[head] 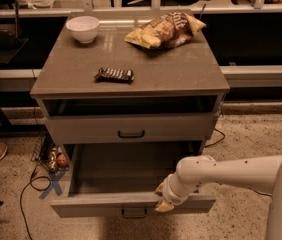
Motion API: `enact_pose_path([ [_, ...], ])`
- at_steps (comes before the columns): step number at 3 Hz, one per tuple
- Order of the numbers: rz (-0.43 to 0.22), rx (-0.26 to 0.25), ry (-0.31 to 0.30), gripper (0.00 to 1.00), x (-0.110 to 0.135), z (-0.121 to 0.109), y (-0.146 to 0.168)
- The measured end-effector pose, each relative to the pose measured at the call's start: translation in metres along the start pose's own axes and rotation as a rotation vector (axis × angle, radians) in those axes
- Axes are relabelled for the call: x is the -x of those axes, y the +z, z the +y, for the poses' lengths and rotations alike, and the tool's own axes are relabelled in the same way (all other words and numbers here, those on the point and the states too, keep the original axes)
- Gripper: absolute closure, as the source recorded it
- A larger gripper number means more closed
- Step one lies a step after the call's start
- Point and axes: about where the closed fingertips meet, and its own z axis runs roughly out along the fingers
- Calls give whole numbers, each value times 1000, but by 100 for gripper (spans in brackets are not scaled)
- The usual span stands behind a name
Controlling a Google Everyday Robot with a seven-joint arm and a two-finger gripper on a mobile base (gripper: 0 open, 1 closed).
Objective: Open middle drawer
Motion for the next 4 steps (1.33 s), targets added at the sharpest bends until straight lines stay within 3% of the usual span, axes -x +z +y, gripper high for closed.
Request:
enact_pose_path([
  [1,-6,3,-4,6,-5,2,-3],
  [2,-18,8,-10,0,-13,8,-6],
  [3,-27,7,-12,17,-20,13,-9],
  [4,-30,1,-10,41,-27,16,-13],
])
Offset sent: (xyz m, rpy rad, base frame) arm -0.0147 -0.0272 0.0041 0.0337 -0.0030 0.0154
